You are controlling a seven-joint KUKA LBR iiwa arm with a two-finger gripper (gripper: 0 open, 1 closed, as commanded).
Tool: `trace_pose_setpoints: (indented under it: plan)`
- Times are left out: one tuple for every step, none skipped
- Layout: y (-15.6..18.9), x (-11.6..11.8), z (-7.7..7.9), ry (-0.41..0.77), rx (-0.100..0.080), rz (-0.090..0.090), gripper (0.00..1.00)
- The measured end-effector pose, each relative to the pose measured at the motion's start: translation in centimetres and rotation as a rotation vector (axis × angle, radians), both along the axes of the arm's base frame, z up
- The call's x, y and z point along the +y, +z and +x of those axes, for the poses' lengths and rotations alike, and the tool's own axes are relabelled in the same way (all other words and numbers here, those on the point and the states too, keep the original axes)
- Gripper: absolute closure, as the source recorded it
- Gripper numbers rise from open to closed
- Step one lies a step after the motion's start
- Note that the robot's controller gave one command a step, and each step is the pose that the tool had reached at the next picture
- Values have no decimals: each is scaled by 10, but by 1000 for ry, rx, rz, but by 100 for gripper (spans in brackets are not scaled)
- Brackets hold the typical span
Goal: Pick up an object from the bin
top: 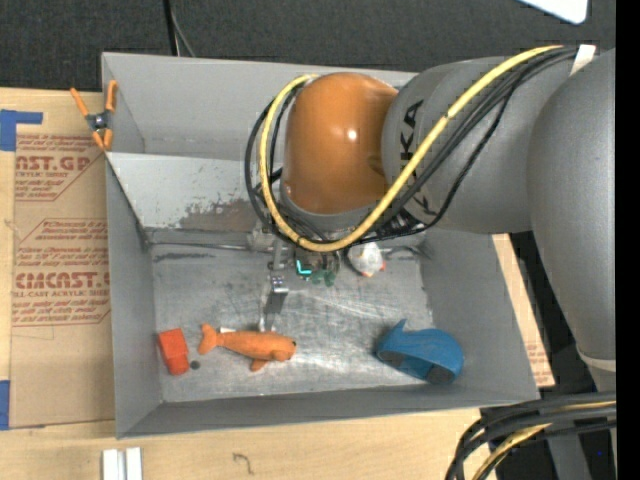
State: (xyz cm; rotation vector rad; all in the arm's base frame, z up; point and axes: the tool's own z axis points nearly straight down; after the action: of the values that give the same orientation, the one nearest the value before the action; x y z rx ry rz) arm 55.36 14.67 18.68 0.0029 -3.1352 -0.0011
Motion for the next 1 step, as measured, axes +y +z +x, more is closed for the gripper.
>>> trace_pose_setpoints:
  plan:
    - [4,-1,2,-1,-8,1,0]
